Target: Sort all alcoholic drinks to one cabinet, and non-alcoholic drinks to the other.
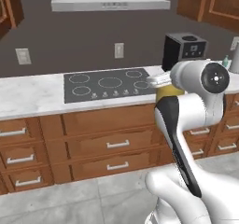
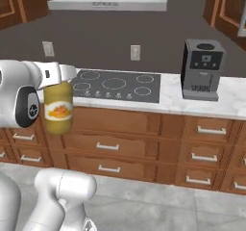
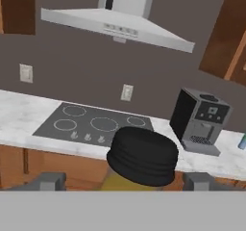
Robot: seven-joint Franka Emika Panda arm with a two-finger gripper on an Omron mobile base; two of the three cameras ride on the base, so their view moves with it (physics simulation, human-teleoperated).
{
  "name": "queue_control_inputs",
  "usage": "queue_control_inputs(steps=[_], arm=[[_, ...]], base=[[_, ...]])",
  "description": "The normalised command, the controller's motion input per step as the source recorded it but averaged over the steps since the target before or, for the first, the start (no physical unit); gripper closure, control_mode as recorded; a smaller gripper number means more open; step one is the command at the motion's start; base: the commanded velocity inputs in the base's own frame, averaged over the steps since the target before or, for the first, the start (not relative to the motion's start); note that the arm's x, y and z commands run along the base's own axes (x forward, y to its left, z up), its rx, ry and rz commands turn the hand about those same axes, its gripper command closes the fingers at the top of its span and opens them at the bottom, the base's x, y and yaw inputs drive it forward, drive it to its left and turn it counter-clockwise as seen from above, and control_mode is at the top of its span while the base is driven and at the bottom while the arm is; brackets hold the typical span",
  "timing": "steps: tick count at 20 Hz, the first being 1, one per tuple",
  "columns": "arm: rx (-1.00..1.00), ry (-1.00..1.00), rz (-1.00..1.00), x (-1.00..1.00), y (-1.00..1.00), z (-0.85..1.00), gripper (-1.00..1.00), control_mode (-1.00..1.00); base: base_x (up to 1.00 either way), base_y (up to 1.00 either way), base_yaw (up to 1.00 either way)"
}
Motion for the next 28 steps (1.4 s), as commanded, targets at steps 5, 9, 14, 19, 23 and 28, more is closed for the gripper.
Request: queue_control_inputs(steps=[5,9,14,19,23,28], arm=[[0.00,0.00,0.00,0.00,0.00,0.00,1.00,1.00],[0.00,0.00,0.00,0.00,0.00,0.00,1.00,1.00],[0.00,0.00,0.00,0.00,0.00,0.00,1.00,1.00],[0.00,0.00,0.00,0.00,0.00,0.00,1.00,1.00],[0.00,0.00,0.00,0.00,0.00,0.00,1.00,1.00],[0.00,0.00,0.00,0.00,0.00,0.00,1.00,1.00]], base=[[-0.39,0.88,0.00],[-0.35,0.96,0.00],[-0.22,1.00,0.00],[-0.05,1.00,0.00],[0.00,1.00,0.00],[0.03,0.99,0.00]])
